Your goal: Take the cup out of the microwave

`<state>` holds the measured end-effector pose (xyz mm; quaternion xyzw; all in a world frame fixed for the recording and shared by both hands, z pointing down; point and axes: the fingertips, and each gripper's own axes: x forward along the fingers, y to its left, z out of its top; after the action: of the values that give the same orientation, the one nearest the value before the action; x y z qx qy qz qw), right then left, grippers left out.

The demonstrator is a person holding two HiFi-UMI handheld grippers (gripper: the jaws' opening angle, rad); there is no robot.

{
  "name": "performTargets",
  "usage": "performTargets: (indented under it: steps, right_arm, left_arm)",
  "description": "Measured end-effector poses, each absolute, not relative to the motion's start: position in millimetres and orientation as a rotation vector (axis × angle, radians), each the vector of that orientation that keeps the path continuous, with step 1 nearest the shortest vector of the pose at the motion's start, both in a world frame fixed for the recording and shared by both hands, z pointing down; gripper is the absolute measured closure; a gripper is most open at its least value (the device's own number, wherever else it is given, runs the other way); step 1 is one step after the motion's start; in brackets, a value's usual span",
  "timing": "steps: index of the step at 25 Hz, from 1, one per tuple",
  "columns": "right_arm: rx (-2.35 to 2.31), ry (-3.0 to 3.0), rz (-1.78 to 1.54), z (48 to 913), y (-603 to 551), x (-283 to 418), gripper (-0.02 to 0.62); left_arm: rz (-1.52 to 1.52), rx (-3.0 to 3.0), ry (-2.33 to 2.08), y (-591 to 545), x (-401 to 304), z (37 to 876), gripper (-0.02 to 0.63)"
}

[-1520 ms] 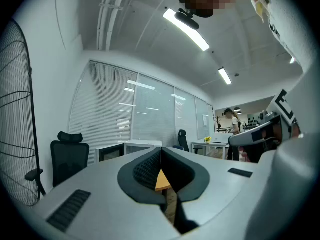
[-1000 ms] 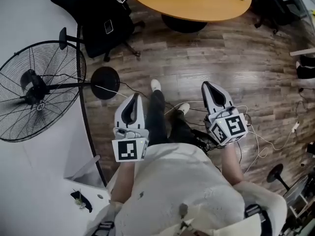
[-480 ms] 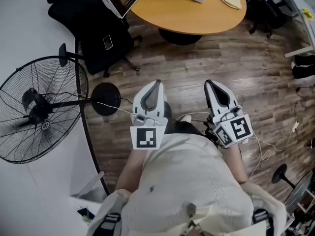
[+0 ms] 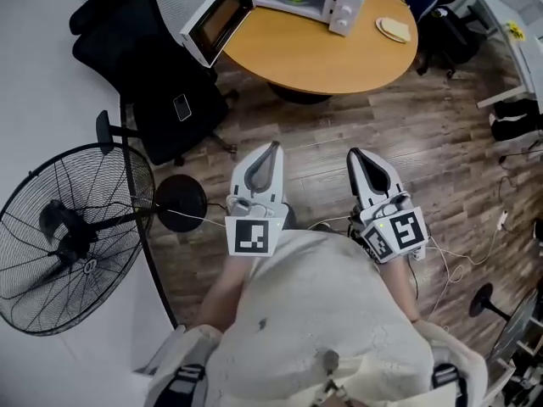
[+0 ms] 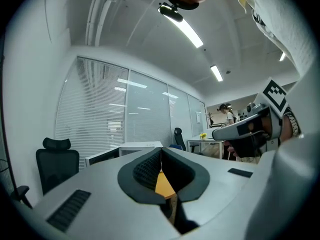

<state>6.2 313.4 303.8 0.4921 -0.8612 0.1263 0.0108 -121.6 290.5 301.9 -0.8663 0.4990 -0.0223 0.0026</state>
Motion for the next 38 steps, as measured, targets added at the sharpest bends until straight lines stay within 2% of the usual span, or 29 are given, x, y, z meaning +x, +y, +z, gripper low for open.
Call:
performTargets:
  steps: [9, 24, 38]
  right_arm:
    - [1.618, -2.636, 0.375, 307.1, 274.4, -25.4, 0.588]
    - [1.586, -2.651, 0.389, 312.9, 219.9, -29.3, 0.588]
    - [1.463, -2.725, 0.432, 328.3, 83.9, -1.1, 0.588]
  left_arm:
    - [-0.026, -2.745, 1.512, 244.5, -158.2, 306.8, 0.584]
    - [-0.054, -2.742, 1.614, 209.0, -178.0, 317.9, 0.584]
    - [-0.125, -2.715, 1.720, 89.5, -151.1, 337.2, 0.584]
